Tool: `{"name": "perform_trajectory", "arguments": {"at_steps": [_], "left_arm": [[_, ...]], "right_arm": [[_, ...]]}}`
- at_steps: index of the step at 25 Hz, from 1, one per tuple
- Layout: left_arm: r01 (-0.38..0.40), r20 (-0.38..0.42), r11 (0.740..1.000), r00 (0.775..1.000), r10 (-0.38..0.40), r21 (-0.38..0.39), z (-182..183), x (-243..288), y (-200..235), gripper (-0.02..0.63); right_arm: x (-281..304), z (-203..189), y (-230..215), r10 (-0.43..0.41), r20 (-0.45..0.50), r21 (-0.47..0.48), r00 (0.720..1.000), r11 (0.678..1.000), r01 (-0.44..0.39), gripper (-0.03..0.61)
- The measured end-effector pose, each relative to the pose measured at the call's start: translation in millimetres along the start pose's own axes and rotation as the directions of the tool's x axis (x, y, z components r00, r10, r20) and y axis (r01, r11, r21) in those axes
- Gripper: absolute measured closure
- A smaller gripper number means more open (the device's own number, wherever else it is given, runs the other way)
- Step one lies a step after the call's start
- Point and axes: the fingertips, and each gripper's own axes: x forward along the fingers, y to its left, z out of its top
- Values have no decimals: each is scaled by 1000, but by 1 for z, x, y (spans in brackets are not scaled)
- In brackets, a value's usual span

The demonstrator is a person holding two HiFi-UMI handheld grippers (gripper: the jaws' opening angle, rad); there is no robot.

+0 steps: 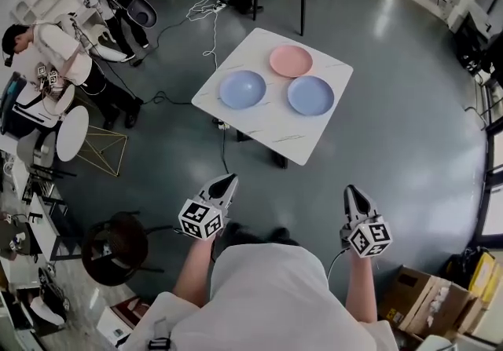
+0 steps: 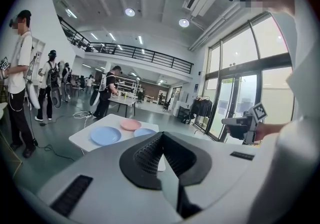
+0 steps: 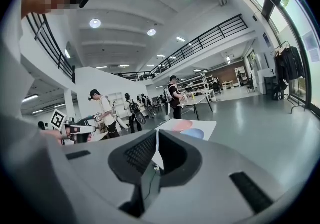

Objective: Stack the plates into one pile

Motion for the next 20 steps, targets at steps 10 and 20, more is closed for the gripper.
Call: {"name": "perform_trajectory", "arguments": {"at_steps": [10,20], "left_arm": [[-31,-23,999,999,30,-23,-8,4,2,600],[16,-52,999,999,-18,-29,6,39,53,600]], "right_arm": [[13,-4,-7,21,-19,37,1000,999,-21,548],[67,2,-3,-25,-39,51,999,998,27,548]]}}
